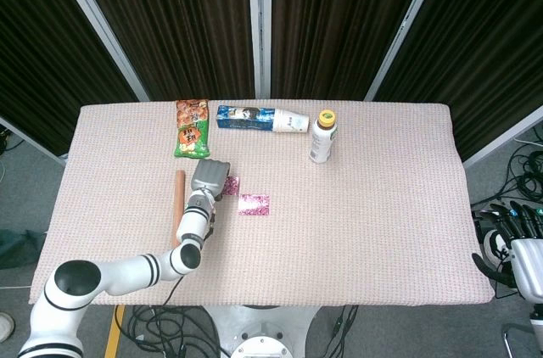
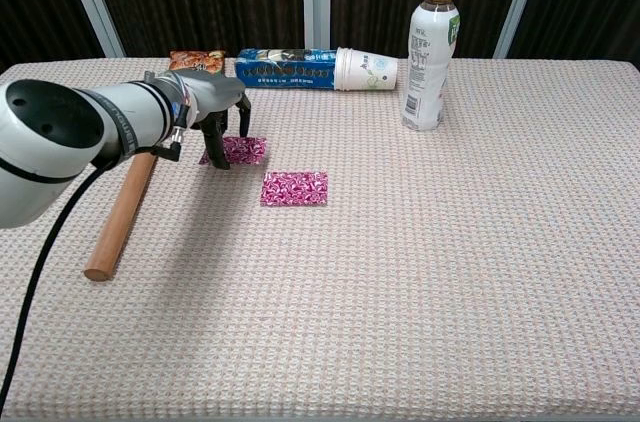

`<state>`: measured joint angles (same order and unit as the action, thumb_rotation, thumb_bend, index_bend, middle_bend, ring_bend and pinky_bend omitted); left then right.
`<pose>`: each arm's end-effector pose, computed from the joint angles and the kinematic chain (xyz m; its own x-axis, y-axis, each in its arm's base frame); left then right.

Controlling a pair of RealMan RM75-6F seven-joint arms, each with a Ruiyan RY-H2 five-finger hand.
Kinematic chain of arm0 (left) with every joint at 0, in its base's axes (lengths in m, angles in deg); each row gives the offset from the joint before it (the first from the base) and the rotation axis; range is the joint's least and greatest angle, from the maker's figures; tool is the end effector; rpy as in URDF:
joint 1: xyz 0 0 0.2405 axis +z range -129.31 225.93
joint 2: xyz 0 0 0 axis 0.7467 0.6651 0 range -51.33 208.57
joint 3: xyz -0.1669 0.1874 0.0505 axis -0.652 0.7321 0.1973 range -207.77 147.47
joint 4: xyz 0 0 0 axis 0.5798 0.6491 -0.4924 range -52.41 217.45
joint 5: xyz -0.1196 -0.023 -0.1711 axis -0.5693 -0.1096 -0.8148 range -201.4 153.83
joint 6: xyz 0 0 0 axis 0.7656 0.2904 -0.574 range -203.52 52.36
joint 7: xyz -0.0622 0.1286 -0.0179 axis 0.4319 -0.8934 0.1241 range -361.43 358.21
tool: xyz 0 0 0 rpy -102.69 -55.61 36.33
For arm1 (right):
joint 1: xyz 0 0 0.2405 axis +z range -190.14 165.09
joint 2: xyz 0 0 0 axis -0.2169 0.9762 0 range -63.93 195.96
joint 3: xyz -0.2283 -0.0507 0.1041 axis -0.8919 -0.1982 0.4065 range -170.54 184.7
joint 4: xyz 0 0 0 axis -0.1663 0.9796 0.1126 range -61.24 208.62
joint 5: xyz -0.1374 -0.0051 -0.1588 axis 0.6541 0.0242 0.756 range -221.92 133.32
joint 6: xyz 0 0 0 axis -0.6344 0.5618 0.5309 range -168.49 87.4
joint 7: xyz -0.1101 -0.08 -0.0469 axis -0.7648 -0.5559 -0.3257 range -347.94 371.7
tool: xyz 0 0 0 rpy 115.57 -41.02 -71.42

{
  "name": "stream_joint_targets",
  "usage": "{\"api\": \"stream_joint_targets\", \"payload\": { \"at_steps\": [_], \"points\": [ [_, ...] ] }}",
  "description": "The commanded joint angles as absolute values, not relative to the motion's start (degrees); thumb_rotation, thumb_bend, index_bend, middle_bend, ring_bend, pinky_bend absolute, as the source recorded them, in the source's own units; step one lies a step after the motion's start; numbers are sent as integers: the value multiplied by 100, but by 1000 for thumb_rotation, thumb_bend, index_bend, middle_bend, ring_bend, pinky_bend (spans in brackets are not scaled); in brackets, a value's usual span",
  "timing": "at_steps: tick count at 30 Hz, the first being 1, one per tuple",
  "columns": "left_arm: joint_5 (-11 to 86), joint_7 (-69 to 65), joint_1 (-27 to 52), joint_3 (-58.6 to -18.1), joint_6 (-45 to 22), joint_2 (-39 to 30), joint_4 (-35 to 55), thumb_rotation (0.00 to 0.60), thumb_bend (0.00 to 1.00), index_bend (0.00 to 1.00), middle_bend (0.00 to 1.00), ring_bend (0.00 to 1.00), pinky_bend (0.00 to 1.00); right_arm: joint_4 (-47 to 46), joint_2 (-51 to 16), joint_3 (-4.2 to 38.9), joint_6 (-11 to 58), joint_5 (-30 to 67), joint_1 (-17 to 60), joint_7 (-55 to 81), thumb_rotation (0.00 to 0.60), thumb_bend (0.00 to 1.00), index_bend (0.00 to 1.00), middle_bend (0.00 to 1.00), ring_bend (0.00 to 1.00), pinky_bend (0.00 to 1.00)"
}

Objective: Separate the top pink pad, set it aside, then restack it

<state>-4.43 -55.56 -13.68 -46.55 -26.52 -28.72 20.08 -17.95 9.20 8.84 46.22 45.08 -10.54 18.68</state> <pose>-0.1043 0.4033 -0.0988 0.6050 0.4183 0.6775 0.7870 -0.1852 -0.5885 -0.3218 -0.1616 0.1993 0.4185 -0.0098 0.9082 -0.9081 -0.0186 0.4183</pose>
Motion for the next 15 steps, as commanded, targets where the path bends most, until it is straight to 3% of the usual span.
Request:
{"api": "stream_joint_targets", "payload": {
  "at_steps": [1,15],
  "points": [
    [-610,-5831,-1483,-4639,-2330,-2712,1463,600,254,446,906,886,968,-1782,920,881,4633,4513,-1060,1884,525,166,214,132,0,0],
    [-1094,-6497,-2002,-4702,-1670,-3330,1298,600,253,445,906,886,968,-1773,919,871,4556,4488,-1036,1879,528,167,213,132,0,0]
  ]
}}
